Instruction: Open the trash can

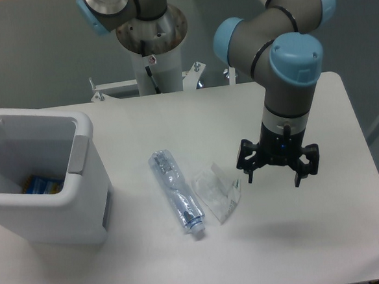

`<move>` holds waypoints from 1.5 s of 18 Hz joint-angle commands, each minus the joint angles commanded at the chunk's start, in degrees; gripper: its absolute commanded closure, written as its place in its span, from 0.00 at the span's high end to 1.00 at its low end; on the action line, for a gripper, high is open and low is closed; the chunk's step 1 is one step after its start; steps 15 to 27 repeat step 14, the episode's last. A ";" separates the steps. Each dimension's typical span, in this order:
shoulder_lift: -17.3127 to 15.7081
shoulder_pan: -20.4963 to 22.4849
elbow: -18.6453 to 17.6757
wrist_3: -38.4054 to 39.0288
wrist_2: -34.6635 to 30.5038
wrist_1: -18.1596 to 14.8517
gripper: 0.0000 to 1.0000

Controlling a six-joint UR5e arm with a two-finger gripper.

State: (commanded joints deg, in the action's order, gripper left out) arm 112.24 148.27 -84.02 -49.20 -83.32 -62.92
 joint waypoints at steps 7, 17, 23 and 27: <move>-1.23 -0.35 -1.49 -7.66 -3.34 -3.96 1.00; -1.05 -2.11 -2.46 -11.80 -9.41 -3.79 1.00; -1.05 -2.11 -2.46 -11.80 -9.41 -3.79 1.00; -1.05 -2.11 -2.46 -11.80 -9.41 -3.79 1.00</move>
